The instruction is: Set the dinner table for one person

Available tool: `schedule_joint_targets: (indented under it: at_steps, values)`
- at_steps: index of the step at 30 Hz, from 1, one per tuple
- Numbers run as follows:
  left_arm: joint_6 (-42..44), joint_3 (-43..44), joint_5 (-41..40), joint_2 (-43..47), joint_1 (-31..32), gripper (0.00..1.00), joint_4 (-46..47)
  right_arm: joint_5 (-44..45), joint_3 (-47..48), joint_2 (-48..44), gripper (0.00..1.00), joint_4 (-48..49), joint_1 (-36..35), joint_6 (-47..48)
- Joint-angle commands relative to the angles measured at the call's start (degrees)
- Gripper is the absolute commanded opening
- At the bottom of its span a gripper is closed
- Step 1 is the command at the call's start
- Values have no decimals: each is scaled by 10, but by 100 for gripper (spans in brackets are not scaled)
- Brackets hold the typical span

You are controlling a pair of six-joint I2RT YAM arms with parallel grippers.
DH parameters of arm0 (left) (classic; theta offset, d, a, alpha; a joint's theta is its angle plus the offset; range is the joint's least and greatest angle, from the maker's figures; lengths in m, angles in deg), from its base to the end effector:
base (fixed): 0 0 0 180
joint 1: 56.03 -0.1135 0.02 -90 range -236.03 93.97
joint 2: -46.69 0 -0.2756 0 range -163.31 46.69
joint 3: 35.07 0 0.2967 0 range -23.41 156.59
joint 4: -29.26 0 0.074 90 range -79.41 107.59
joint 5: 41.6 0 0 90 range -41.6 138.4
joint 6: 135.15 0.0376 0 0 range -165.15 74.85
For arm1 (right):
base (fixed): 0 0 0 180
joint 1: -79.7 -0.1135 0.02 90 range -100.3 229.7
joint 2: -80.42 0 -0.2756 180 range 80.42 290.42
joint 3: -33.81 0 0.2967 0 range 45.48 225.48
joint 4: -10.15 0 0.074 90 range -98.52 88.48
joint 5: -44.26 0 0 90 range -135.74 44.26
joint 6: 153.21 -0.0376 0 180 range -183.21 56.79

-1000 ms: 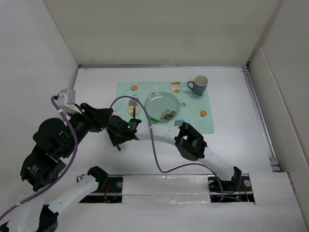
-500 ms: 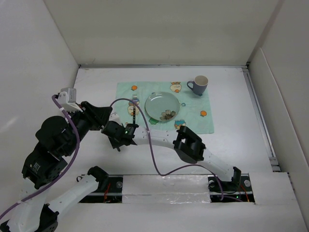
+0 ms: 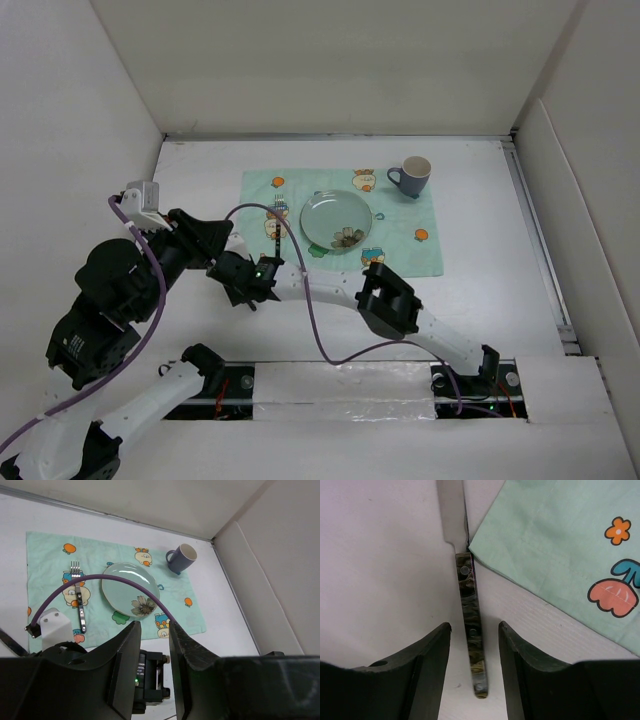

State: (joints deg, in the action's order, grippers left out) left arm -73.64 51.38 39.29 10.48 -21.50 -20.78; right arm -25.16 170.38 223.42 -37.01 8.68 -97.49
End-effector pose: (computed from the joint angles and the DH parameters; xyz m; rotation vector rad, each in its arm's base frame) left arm 0.0845 -0.0509 0.5048 -0.0437 1.6151 -0.7353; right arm 0.2076 0.5628 0.1582 -0.6346 2.3760 0.3714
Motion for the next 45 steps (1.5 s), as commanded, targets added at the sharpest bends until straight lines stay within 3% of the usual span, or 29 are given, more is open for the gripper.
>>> schedule_joint_targets:
  at_steps: [1, 3, 12, 15, 17, 21, 26, 35, 38, 39, 41, 45]
  values:
    - [8, 6, -6, -1, 3, 26, 28, 21, -16, 28, 49, -11, -6, -2]
    - [8, 5, -6, 0, 3, 26, 29, 22, -19, 28, 49, -7, -11, -2]
    - [8, 7, -4, 3, 3, 26, 27, 60, -40, 35, 24, -29, -30, -9]
    - [6, 5, -5, 3, 3, 26, 28, 108, -58, 36, 13, -67, -45, -32]
    - [6, 0, -7, 3, 3, 26, 30, 124, -81, 28, 0, -81, -50, -39]
    - [10, 2, -27, 3, 3, 26, 38, 108, -158, -46, 0, -44, -50, -47]
    - [36, 22, -85, -10, 3, 27, 58, 49, -221, -220, 0, 32, -50, -20]
    - [56, 45, -123, -60, 3, 28, 117, -41, -299, -389, 0, 50, -14, 26]
    - [56, 47, -111, -90, 3, 28, 141, -68, -382, -470, 0, 74, 41, -3]
    - [54, 46, -102, -108, 3, 27, 152, -64, -434, -529, 0, 107, 93, -8]
    - [53, 40, -95, -115, 3, 27, 167, -60, -476, -543, 0, 112, 113, -4]
    - [48, 23, -65, -155, 3, 26, 188, -47, -533, -565, 0, 102, 223, 10]
